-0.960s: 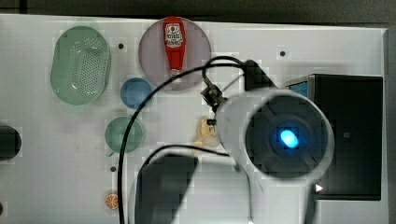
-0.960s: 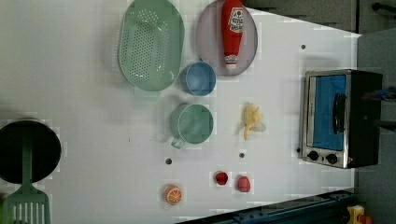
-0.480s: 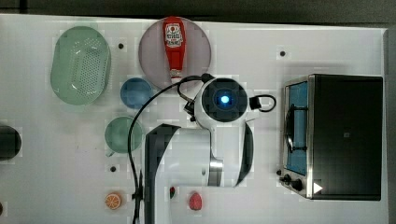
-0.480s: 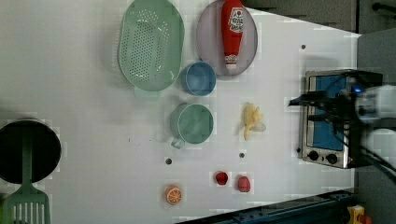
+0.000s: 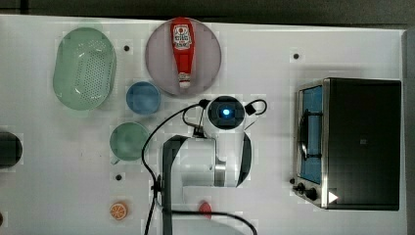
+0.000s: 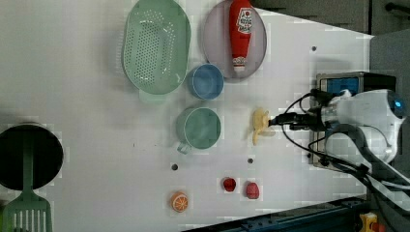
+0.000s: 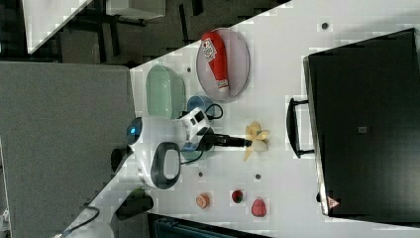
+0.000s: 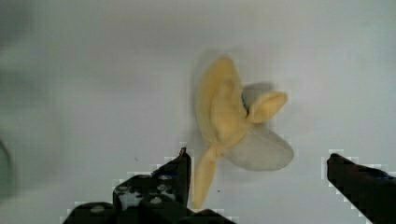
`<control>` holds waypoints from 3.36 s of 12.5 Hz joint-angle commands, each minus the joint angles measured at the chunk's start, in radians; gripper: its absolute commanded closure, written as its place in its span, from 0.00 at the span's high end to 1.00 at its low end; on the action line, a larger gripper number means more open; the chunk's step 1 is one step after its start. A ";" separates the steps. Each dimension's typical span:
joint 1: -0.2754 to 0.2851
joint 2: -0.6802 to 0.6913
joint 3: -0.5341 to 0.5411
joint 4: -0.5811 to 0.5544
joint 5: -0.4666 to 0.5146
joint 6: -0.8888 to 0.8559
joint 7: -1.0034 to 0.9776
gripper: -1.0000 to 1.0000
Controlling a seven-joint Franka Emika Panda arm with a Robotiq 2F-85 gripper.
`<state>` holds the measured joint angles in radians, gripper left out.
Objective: Pick Banana and place it in mug.
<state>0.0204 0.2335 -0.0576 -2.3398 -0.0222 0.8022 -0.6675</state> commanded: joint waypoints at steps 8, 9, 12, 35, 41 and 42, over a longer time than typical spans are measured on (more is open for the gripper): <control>0.000 0.175 -0.002 0.008 0.025 0.198 -0.081 0.90; 0.000 0.175 -0.001 0.008 0.025 0.200 -0.081 0.76; -0.001 0.163 -0.002 0.009 0.026 0.203 -0.081 0.35; 0.054 -0.328 0.417 0.257 0.046 -0.445 0.651 0.35; 0.054 -0.189 0.468 0.120 0.055 -0.141 0.741 0.35; 0.054 -0.172 0.468 0.099 0.055 -0.108 0.741 0.35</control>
<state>0.1210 0.0332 0.4539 -2.2227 0.0191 0.6602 0.0344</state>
